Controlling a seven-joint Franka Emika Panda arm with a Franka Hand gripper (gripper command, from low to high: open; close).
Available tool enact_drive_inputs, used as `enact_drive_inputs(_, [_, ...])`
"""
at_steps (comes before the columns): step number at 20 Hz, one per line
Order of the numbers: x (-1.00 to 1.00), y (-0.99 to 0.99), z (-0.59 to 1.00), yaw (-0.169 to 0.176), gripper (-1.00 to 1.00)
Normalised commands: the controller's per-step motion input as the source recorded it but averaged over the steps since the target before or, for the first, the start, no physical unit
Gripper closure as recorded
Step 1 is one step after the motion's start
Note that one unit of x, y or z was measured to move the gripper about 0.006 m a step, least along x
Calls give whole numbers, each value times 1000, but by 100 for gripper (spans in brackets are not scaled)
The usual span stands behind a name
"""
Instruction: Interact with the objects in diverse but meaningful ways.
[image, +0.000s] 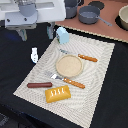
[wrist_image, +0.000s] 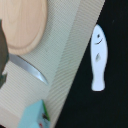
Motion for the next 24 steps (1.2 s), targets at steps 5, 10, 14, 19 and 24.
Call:
enact_drive_inputs(5, [269, -518, 667, 125, -100])
enact_drive_inputs(10, [431, -595, 662, 79, -100])
enact_drive_inputs(14, [716, -655, 499, 3, -100])
enact_drive_inputs(19, [762, -602, 403, 0, -100])
enact_drive_inputs(24, [805, -461, 275, 0, -100])
